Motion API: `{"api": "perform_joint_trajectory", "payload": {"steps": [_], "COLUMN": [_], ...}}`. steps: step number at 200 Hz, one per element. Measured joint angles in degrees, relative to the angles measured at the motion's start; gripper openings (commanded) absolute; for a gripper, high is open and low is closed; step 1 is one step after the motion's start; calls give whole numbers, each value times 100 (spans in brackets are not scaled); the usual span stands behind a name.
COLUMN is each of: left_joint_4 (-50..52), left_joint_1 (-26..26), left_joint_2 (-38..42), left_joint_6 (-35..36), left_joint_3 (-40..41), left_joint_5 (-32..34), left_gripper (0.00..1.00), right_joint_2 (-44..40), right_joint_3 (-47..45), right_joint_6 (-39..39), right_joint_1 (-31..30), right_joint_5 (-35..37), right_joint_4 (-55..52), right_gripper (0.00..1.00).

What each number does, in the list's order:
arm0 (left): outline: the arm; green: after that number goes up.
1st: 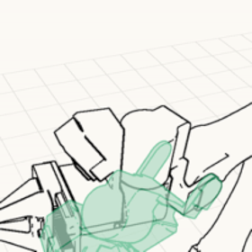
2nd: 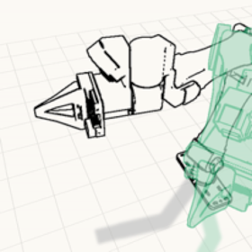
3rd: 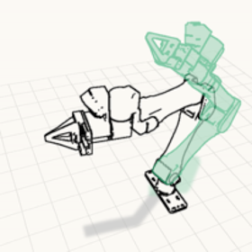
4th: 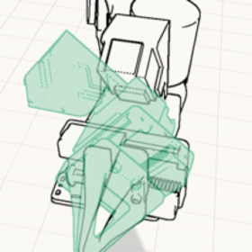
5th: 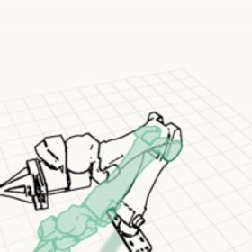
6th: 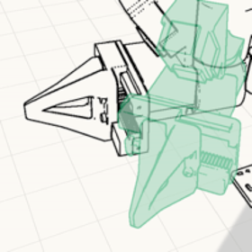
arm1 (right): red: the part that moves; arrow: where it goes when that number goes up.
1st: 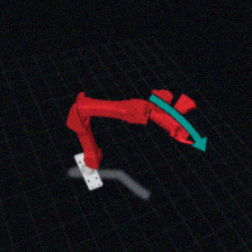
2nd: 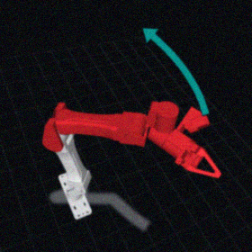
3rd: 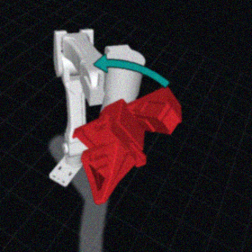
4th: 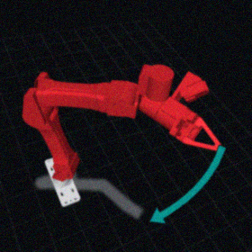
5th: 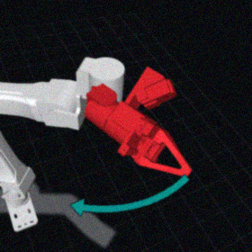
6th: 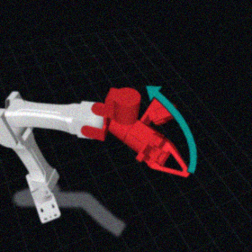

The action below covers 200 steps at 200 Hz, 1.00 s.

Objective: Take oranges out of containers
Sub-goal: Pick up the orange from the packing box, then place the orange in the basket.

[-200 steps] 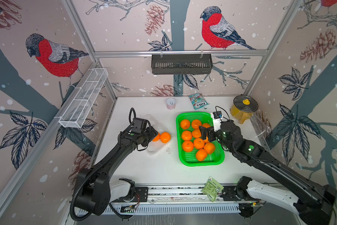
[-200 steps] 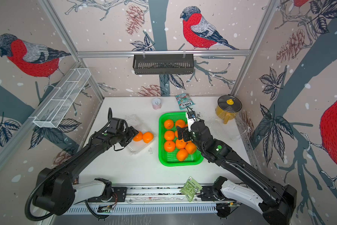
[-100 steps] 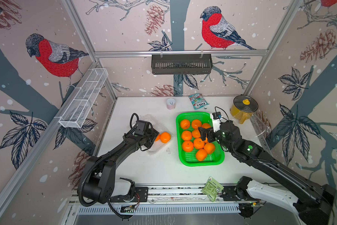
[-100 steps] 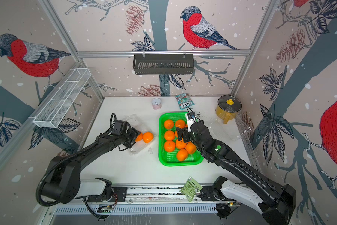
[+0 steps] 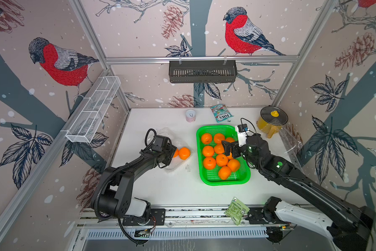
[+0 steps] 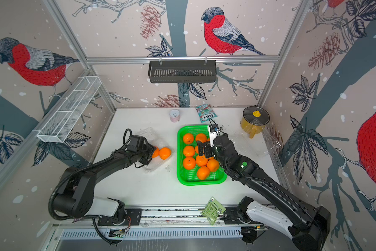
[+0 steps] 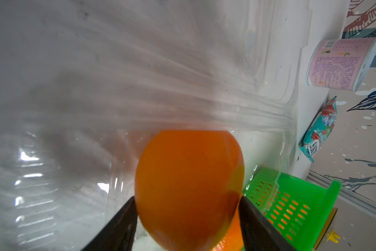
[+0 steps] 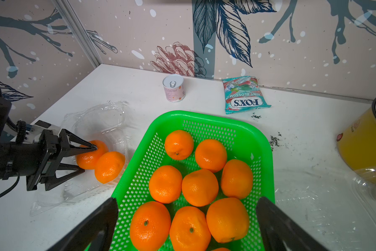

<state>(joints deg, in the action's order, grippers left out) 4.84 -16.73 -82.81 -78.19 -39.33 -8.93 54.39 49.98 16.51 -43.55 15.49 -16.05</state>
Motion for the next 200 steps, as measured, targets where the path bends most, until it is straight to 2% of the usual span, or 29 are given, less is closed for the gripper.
{"api": "perform_joint_trajectory", "payload": {"steps": [17,59,91,107,138,150,160,200], "left_joint_4": [-116,-566,-485,-216,254,442,667,1327], "left_joint_1": [0,0,-28,-175,-990,-1386,-1784,-3077], "left_joint_2": [-85,-291,-216,48,1038,1303,1421,1639], "left_joint_6": [-11,225,717,1134,2356,2929,3394,4743], "left_joint_3": [0,-7,-79,-284,-833,-1099,-1390,-2100], "left_joint_5": [-2,-7,24,282,914,1150,1427,1799], "left_gripper": [67,38,27,22,24,20,20,13], "right_joint_2": [0,-17,-46,-103,-354,-461,-560,-638], "right_joint_3": [20,26,31,33,61,103,136,339], "right_joint_6": [0,0,0,-2,-24,-37,-55,-155], "right_joint_1": [2,7,7,7,15,61,125,702], "right_joint_5": [0,4,22,24,179,297,415,680], "right_joint_4": [-22,-61,-105,-162,-216,-267,-326,-699], "right_gripper": [100,100,99,100,99,100,99,100]}}
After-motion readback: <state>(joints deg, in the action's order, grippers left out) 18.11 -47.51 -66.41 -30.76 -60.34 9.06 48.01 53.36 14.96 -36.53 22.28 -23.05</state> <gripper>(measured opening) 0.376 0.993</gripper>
